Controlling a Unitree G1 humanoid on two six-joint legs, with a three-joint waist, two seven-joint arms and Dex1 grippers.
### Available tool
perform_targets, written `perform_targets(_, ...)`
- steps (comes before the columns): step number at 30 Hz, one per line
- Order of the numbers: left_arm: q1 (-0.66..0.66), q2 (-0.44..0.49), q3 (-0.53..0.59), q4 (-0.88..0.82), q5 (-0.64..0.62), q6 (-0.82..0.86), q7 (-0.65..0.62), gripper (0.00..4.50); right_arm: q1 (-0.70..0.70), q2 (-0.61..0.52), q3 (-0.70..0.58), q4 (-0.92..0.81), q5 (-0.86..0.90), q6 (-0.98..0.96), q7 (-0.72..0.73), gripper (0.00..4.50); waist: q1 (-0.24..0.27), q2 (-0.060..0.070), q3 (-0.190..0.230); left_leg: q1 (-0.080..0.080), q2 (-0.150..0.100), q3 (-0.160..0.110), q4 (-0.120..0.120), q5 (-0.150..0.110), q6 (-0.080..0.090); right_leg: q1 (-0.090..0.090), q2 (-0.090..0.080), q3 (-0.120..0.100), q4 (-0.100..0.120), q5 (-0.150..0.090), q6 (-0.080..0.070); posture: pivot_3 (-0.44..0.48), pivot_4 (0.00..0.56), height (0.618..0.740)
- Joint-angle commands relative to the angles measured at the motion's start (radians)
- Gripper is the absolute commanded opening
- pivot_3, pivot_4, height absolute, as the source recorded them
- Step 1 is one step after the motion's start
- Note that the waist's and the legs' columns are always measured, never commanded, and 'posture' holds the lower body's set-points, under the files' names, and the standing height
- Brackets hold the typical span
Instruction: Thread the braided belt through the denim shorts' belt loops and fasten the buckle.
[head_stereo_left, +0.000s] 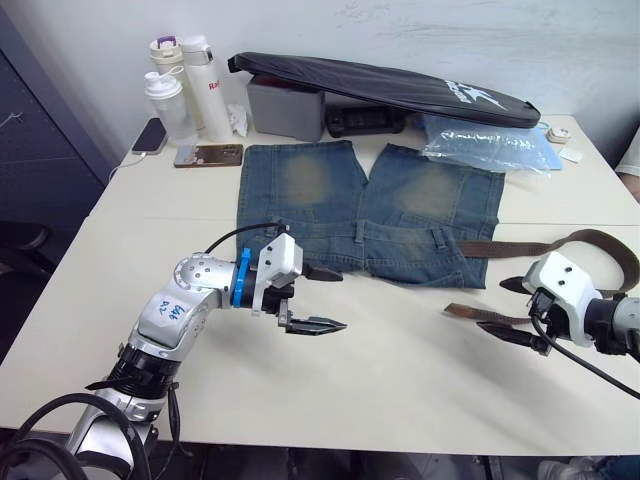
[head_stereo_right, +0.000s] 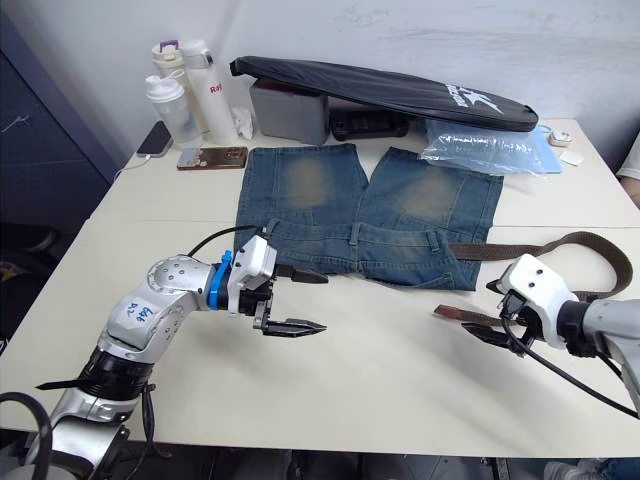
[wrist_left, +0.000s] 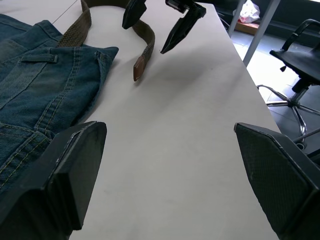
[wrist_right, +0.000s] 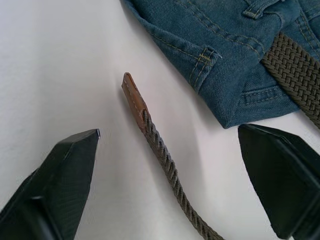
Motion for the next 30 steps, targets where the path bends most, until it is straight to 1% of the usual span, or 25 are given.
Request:
perform_targets(1,-0.005,0.0,0.017,-0.037,-0.016,-0.002,0.002,4.5,0.011,-0.025,-0.038,-0.013,-0.027,-0.016,0.004,4.44,-0.001,0.0,0.0,0.0,0.0,0.0,0.0,0.0,0.0,0.0,0.0,0.0,0.0,0.0,0.0,0.0,0.15,0.74)
perform_targets(2,-0.005,0.0,0.016,-0.036,-0.016,-0.003,0.001,4.5,0.014,-0.028,-0.038,-0.008,-0.025,-0.009,0.012,4.44,-0.001,0.0,0.0,0.0,0.0,0.0,0.0,0.0,0.0,0.0,0.0,0.0,0.0,0.0,0.0,0.0,0.15,0.74)
perform_targets(3,-0.006,0.0,0.015,-0.036,-0.016,-0.003,0.0,4.5,0.014,-0.029,-0.04,0.001,-0.022,-0.002,0.015,3.92,-0.001,0.0,0.0,0.0,0.0,0.0,0.0,0.0,0.0,0.0,0.0,0.0,0.0,0.0,0.0,0.0,0.15,0.74)
perform_targets(4,-0.006,0.001,0.014,-0.037,-0.015,-0.004,-0.001,4.5,0.016,-0.033,-0.039,0.011,-0.025,0.0,0.02,3.62,-0.001,0.0,0.0,0.0,0.0,0.0,0.0,0.0,0.0,0.0,0.0,0.0,0.0,0.0,0.0,0.0,0.15,0.74)
perform_targets(5,-0.006,0.002,0.012,-0.037,-0.014,-0.005,-0.004,4.5,0.018,-0.042,-0.031,0.025,-0.04,-0.008,0.021,3.21,-0.001,0.0,0.0,0.0,0.0,0.0,0.0,0.0,0.0,0.0,0.0,0.0,0.0,0.0,0.0,0.0,0.15,0.74)
perform_targets(7,-0.006,0.002,0.009,-0.036,-0.011,-0.007,-0.006,4.5,0.006,-0.049,-0.013,0.061,-0.068,-0.021,0.011,3.14,-0.001,0.0,0.0,0.0,0.0,0.0,0.0,0.0,0.0,0.0,0.0,0.0,0.0,0.0,0.0,0.0,0.15,0.74)
perform_targets(8,-0.006,0.001,0.009,-0.036,-0.011,-0.007,-0.006,4.5,-0.004,-0.048,-0.001,0.079,-0.077,-0.03,0.01,2.66,-0.001,0.0,0.0,0.0,0.0,0.0,0.0,0.0,0.0,0.0,0.0,0.0,0.0,0.0,0.0,0.0,0.15,0.74)
perform_targets(9,-0.006,0.0,0.008,-0.036,-0.011,-0.007,-0.005,4.5,-0.015,-0.045,0.013,0.096,-0.088,-0.039,0.01,2.48,-0.002,0.0,0.0,0.0,0.0,0.0,0.0,0.0,0.0,0.0,0.0,0.0,0.0,0.0,0.0,0.0,0.15,0.74)
perform_targets(12,-0.006,-0.002,0.007,-0.038,-0.01,-0.007,-0.003,4.5,-0.053,-0.032,0.059,0.151,-0.125,-0.076,0.011,1.18,-0.002,0.0,0.0,0.0,0.0,0.0,0.001,0.0,0.0,0.0,0.0,0.0,0.0,0.0,0.0,0.0,0.15,0.74)
perform_targets(13,-0.005,-0.003,0.007,-0.039,-0.01,-0.007,-0.003,4.5,-0.06,-0.03,0.069,0.162,-0.131,-0.085,0.013,0.85,-0.002,0.001,0.0,0.0,0.0,0.0,0.001,0.0,0.0,0.0,0.0,0.0,0.0,0.0,0.0,0.0,0.15,0.74)
perform_targets(14,-0.005,-0.003,0.007,-0.04,-0.01,-0.006,-0.002,4.5,-0.069,-0.025,0.079,0.176,-0.141,-0.098,0.01,0.18,-0.002,0.001,0.0,0.0,0.0,0.0,0.001,0.0,0.0,0.0,0.0,0.0,0.0,0.0,0.0,0.0,0.15,0.74)
perform_targets(15,-0.004,-0.004,0.006,-0.041,-0.01,-0.006,-0.001,4.5,-0.078,-0.022,0.089,0.188,-0.148,-0.109,0.008,0.03,-0.002,0.001,0.0,0.0,0.0,0.0,0.001,0.0,0.0,0.0,0.0,0.0,0.0,0.0,0.0,0.0,0.15,0.74)
perform_targets(19,-0.001,-0.005,0.006,-0.044,-0.009,-0.005,0.002,4.5,-0.085,-0.025,0.122,0.216,-0.184,-0.144,0.013,0.03,-0.002,0.001,0.0,0.0,0.0,0.0,0.002,0.0,0.0,0.001,0.0,0.0,0.001,0.0,0.0,0.0,0.15,0.74)
perform_targets(24,0.0,-0.006,0.006,-0.045,-0.009,-0.004,0.005,4.5,-0.078,-0.022,0.118,0.202,-0.175,-0.144,0.026,0.03,-0.002,0.001,0.0,0.001,0.0,0.0,0.004,0.0,0.0,0.002,0.0,0.0,0.001,0.0,0.001,0.0,0.15,0.74)
perform_targets(25,-0.001,-0.008,0.007,-0.045,-0.012,-0.001,0.006,4.5,-0.069,-0.029,0.102,0.185,-0.166,-0.15,0.034,0.03,-0.002,0.001,0.0,0.001,0.0,0.0,0.004,0.0,0.0,0.002,0.0,0.0,0.002,0.0,0.001,0.0,0.15,0.74)
perform_targets(28,-0.008,-0.022,0.02,-0.04,-0.032,0.021,0.018,4.5,-0.033,-0.052,-0.016,0.076,-0.056,-0.088,0.102,0.03,0.0,0.002,0.0,0.0,0.0,0.0,0.004,0.0,0.0,0.002,0.0,0.0,0.002,0.0,0.001,0.0,0.15,0.74)
perform_targets(30,-0.015,-0.044,0.033,-0.038,-0.06,0.053,0.035,4.5,-0.036,-0.052,-0.121,-0.009,0.067,0.032,0.133,0.03,0.0,0.003,0.0,0.0,0.0,0.0,0.004,0.0,0.0,0.002,0.0,0.0,0.002,0.0,0.001,0.0,0.15,0.74)
